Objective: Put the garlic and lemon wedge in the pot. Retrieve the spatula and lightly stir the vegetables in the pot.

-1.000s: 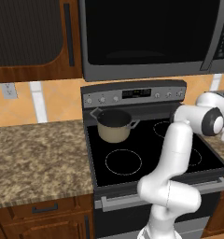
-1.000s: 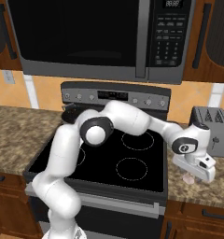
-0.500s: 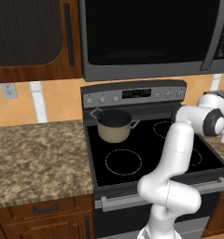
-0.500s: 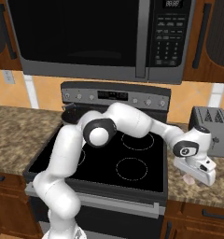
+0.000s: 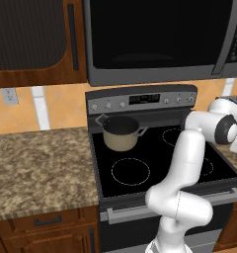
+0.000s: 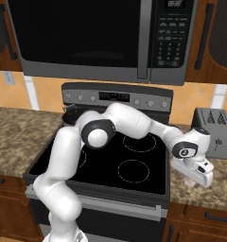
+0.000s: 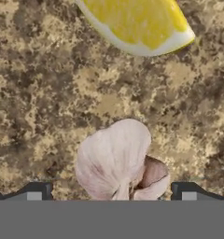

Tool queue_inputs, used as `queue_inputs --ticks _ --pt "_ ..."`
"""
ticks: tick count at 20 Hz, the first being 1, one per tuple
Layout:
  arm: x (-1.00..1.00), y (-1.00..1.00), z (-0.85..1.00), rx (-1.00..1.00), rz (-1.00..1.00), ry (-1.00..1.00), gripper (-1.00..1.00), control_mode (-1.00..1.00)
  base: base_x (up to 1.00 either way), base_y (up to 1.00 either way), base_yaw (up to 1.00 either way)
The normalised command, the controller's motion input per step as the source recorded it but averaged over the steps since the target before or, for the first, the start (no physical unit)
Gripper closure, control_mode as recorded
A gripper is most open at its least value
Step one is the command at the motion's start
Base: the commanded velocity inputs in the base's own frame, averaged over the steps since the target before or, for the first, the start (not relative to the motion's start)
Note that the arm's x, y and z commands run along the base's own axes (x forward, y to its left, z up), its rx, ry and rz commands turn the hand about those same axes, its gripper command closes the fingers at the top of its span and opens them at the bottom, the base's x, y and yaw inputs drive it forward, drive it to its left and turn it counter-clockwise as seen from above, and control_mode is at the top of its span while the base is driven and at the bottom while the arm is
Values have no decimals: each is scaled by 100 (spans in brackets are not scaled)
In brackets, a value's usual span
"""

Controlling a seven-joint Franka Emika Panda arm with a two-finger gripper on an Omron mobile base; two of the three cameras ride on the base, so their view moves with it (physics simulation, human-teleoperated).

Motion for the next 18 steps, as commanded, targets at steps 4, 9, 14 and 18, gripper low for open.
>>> queue_inputs --ticks 4,9,14,18 --pt "0 44 -37 0 0 0 -100 -100 0 0 0" --pt "2 5 -41 -2 0 -8 100 -100 0 0 0" --pt "16 -22 -36 -6 0 -22 100 -100 0 0 0" --pt "29 -2 -8 -5 0 -28 100 -100 0 0 0"
